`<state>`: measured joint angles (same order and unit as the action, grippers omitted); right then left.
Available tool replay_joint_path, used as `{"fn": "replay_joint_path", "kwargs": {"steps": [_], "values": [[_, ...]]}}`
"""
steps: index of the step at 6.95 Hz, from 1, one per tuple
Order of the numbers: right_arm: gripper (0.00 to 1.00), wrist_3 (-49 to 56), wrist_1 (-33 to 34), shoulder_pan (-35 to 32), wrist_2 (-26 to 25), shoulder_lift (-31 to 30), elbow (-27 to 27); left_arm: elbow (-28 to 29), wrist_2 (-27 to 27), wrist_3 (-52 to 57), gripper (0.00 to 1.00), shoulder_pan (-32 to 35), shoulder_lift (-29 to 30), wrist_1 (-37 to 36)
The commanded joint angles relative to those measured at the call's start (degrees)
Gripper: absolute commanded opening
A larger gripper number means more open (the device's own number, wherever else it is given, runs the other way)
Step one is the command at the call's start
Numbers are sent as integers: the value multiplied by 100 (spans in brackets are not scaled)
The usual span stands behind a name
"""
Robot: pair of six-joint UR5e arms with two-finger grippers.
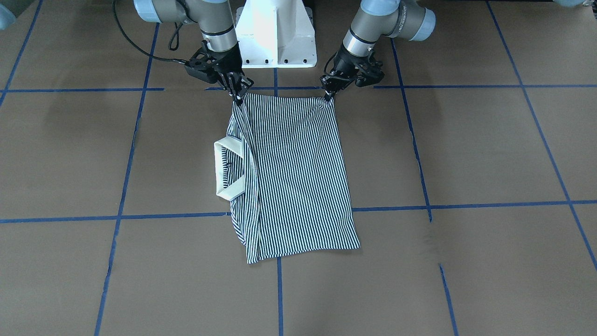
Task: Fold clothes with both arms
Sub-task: 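Grasp the near shirt edge with both grippers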
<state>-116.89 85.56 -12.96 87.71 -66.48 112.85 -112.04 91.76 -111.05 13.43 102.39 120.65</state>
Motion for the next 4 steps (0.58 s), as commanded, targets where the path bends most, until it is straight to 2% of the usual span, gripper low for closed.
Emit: {"fn": "replay_joint_path", "kwargs": {"steps": [1, 2, 3, 4], "values": [[0, -244, 327, 265, -9, -240, 593, -998, 0, -74, 0, 2, -27, -729], [0, -386, 991, 381, 0, -243, 1337, -1578, 0, -301, 0, -129, 17, -1510], [0, -361, 1650, 208, 52, -86, 1727, -1741, 9, -268, 0, -130, 130, -1848], [0, -300, 1692, -185, 70, 98, 1679, -1612, 9, -111, 0, -26, 175, -1852]]}}
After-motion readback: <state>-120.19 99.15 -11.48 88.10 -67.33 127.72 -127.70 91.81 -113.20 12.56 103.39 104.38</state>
